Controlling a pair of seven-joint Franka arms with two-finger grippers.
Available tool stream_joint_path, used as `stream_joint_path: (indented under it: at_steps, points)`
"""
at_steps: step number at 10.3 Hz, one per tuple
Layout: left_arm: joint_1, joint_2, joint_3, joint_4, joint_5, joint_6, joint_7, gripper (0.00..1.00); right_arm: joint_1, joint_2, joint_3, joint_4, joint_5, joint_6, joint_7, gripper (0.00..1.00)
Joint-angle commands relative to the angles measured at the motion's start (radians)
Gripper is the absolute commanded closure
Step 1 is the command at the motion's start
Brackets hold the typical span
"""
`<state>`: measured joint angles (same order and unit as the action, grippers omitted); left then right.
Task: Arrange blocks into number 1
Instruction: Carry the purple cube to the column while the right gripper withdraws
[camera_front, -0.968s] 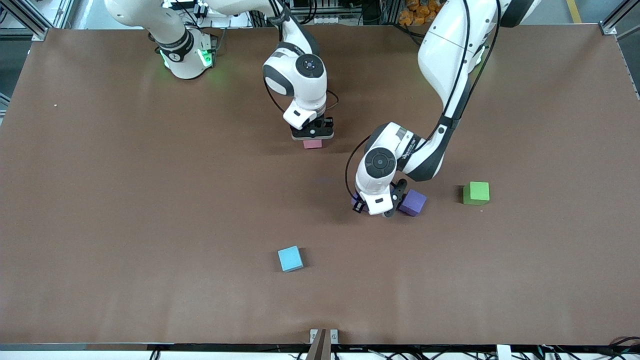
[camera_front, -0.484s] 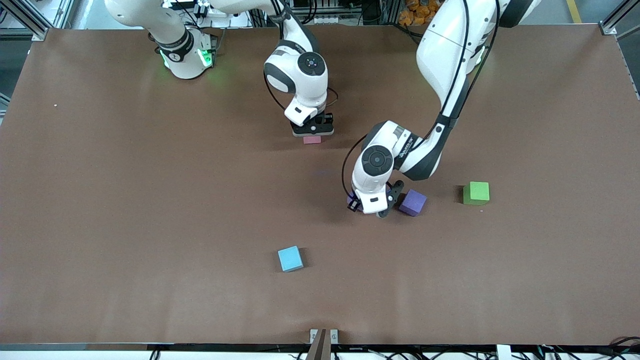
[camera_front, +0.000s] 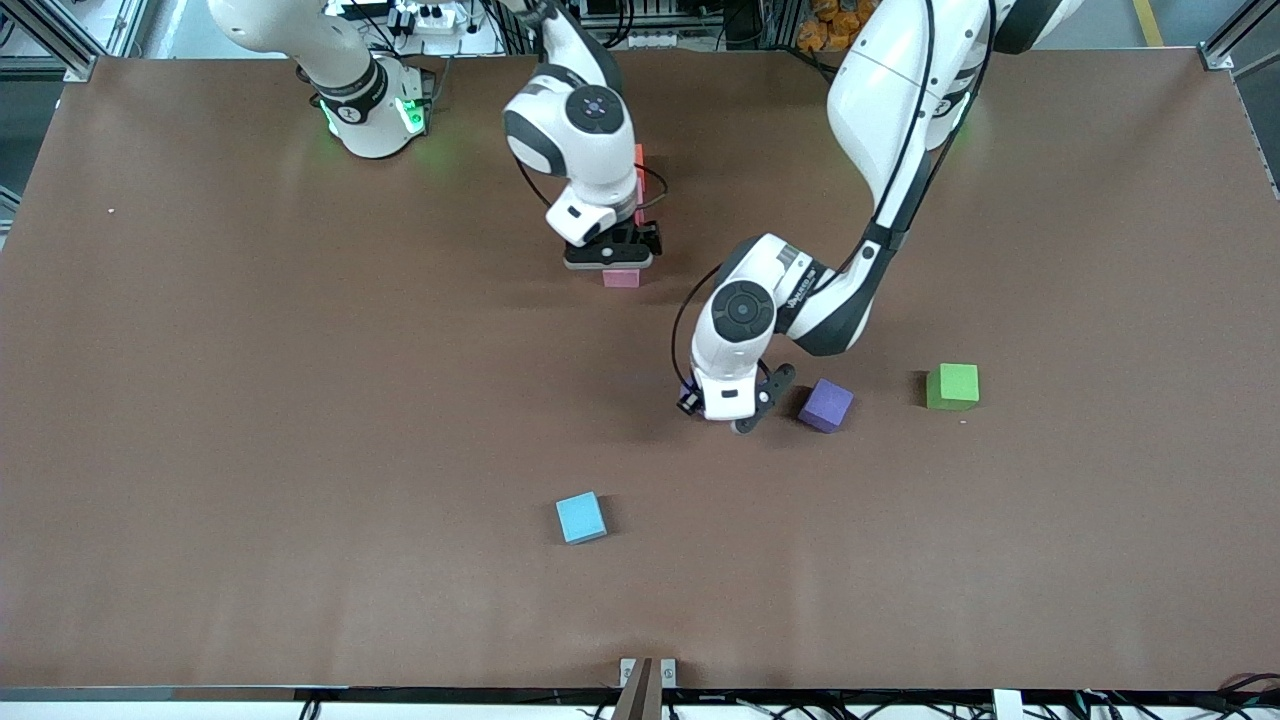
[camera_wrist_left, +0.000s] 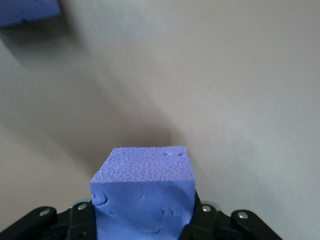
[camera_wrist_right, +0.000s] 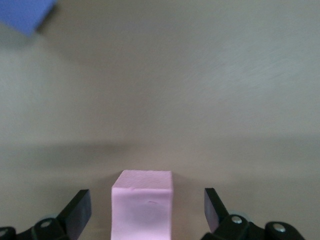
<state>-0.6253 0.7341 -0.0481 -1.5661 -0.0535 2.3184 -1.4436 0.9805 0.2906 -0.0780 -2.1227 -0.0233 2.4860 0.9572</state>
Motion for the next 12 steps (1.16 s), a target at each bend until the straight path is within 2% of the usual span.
stream_joint_path:
  at_steps: [1,3,5,9,12]
  points:
    - [-0.028,-0.041,-0.041,-0.009,0.003,-0.001,0.075,1.0,-0.086,-0.195,0.009,-0.144,-0.003,-0.019,-0.053,0.0]
    - [-0.057,-0.041,-0.081,-0.008,0.039,-0.002,0.088,1.0,-0.205,-0.275,0.007,-0.14,-0.007,-0.131,-0.218,0.0]
    - [-0.08,-0.039,-0.119,-0.009,0.09,-0.001,0.089,1.0,-0.322,-0.315,-0.003,-0.119,-0.009,-0.174,-0.38,0.0]
    - [-0.137,-0.013,-0.162,-0.025,0.204,-0.001,0.112,1.0,-0.478,-0.309,-0.042,0.103,-0.012,-0.419,-0.502,0.0]
    - [-0.145,-0.005,-0.19,-0.04,0.279,-0.001,0.115,1.0,-0.575,-0.303,-0.042,0.196,-0.012,-0.45,-0.601,0.0]
